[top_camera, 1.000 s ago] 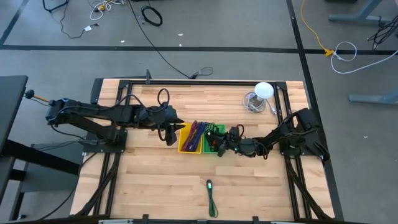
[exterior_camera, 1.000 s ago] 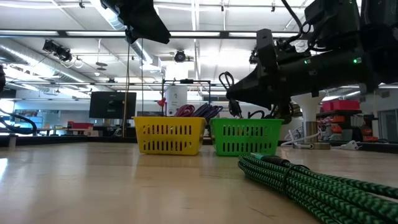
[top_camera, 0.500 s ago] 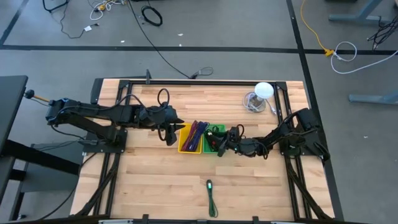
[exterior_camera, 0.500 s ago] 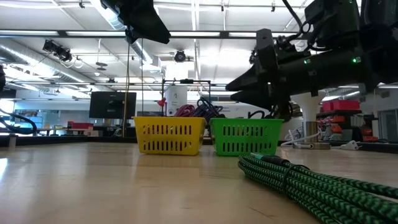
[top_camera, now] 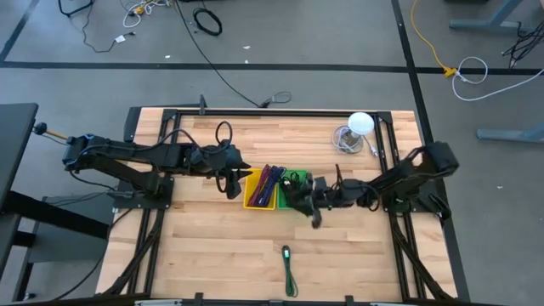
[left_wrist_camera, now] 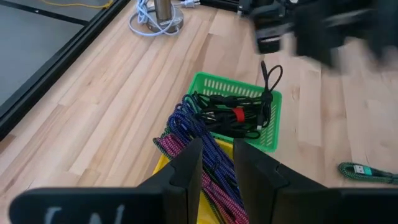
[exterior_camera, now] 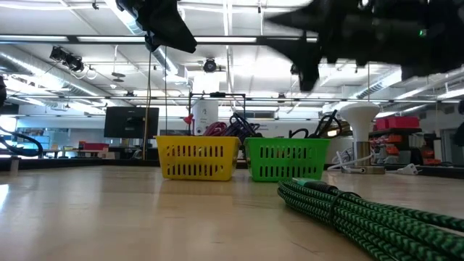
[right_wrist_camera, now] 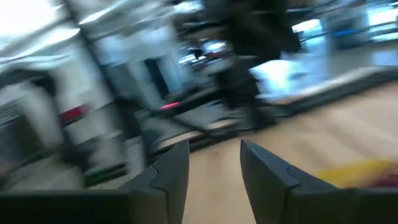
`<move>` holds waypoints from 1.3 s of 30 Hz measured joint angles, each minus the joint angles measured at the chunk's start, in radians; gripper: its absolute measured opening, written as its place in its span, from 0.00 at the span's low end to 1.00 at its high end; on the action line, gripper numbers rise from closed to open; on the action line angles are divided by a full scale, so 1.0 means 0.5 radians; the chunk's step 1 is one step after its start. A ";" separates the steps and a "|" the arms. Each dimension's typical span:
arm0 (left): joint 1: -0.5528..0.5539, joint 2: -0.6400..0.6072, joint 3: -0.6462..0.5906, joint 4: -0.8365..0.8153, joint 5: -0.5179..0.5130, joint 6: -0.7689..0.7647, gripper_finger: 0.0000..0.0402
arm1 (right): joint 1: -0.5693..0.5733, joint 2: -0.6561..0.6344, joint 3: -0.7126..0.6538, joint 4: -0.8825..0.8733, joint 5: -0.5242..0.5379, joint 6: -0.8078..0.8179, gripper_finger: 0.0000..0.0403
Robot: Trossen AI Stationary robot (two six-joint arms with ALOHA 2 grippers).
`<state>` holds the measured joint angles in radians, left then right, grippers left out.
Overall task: Pick & Place USB Port
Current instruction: Put the green charger cable into the yellow basket
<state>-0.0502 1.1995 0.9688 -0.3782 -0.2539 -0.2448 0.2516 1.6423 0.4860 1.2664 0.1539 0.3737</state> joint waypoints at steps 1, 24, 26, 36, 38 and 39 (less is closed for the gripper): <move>0.000 0.000 0.000 0.000 0.001 0.003 0.24 | 0.021 -0.059 0.038 -0.094 -0.124 -0.028 0.35; 0.001 0.000 0.000 0.072 -0.018 -0.027 0.24 | 0.393 0.131 1.117 -3.001 -0.253 -0.849 0.28; 0.002 0.000 0.000 0.070 -0.026 -0.027 0.24 | 0.394 0.176 1.116 -3.005 -0.286 -0.868 0.30; 0.002 0.000 0.000 0.082 -0.031 -0.021 0.24 | 0.428 0.268 1.116 -2.959 -0.372 -0.973 0.45; 0.002 0.000 0.000 0.083 -0.031 -0.021 0.24 | 0.441 0.282 1.116 -2.934 -0.379 -0.976 0.46; 0.002 0.000 0.000 0.083 -0.031 -0.020 0.24 | 0.448 0.288 1.116 -2.906 -0.379 -0.982 0.46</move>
<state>-0.0490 1.1995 0.9688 -0.3367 -0.2691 -0.2548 0.4757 1.7863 1.0439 -0.1868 -0.0354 -0.1175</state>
